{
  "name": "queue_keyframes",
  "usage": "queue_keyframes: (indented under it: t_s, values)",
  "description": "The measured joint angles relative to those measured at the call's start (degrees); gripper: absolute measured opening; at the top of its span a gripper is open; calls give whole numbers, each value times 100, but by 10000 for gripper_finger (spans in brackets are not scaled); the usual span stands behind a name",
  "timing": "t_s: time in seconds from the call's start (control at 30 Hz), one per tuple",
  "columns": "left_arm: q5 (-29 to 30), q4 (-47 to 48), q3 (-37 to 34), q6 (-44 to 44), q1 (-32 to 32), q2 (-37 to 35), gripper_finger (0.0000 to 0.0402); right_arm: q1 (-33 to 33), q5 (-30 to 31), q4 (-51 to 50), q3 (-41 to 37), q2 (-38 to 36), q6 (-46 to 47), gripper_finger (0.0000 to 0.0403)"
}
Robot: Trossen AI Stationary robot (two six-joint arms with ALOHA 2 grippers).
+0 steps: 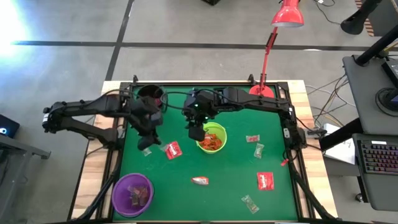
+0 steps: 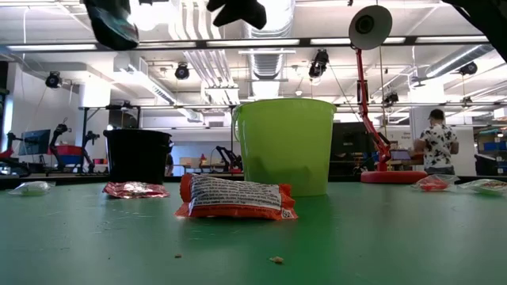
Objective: Sort candy
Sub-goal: Put the blue gummy into the purple bucket
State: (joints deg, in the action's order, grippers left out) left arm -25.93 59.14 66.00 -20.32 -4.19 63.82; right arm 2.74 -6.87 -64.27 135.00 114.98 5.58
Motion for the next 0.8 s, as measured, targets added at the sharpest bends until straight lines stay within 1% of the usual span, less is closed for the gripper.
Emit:
queue_keyframes:
  t_s: [0.2,0.3,0.67,0.8]
  values:
    - [365,222,0,-763,1038,-5,8,0,0,-226,0,0,46,153]
    - [441,247,0,-1251,1602,-8,8,0,0,-315,0,1,48,153]
    - [503,249,0,-3636,3638,-21,8,2,-2,-294,0,2,61,153]
    - [592,233,0,-4362,4249,-19,8,0,-4,-297,0,4,216,153]
